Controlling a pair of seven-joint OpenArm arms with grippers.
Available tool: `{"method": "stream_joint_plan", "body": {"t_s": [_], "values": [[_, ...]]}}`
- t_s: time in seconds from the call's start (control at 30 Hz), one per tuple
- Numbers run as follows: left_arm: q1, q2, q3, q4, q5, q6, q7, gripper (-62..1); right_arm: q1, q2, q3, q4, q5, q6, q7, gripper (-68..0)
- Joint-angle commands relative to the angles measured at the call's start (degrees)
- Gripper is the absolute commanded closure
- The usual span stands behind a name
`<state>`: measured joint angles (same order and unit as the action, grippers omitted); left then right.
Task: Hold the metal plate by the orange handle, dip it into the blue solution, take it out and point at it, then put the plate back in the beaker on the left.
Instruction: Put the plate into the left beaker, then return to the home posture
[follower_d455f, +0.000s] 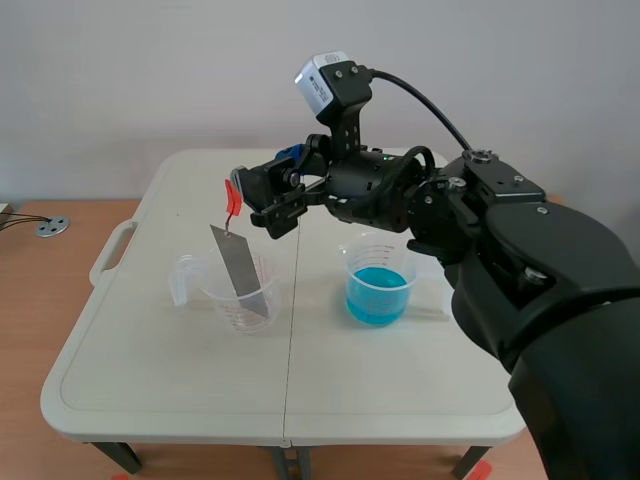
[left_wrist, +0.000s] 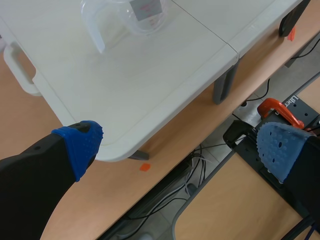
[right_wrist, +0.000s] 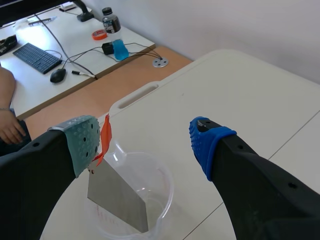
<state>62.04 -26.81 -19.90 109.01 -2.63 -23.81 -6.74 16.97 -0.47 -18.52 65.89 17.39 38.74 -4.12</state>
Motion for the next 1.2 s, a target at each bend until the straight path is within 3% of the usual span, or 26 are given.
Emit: {"method": "stream_joint_plan", "body": {"t_s": [0.0,0.2,0.73,0.87,1.07,1.17], "values": [[0.0,0.4,0.0,0.8,-0.6,0.1,-0.8,-62.3,1.3,0.2,0.9,0.2,1.0,0.1,2.1,-40.3],[0.0,0.4,0.0,0.8,-0.6,0.1,-0.8,-62.3,1.3,0.2,2.4,0.2,1.2,0.1,5.2,-48.6],[0.0,0.4,0.0,0.8,-0.8,0.1,-0.8,-62.3,1.3,0.3,2.5,0.2,1.3,0.2,6.3,-48.8],[0.0,0.4,0.0,0.8,-0.8,0.1,-0.8,-62.3,1.2,0.4,2.5,0.2,3.7,0.3,6.2,-58.0],[-0.4,0.4,0.0,0.8,-1.0,0.1,-1.8,-62.3,0.8,3.5,2.5,0.7,6.8,0.5,6.2,-60.9],[-3.5,0.4,0.0,0.9,-1.3,0.1,-6.0,-62.3,0.8,6.0,2.5,0.7,8.7,2.4,5.9,-60.9]]}}
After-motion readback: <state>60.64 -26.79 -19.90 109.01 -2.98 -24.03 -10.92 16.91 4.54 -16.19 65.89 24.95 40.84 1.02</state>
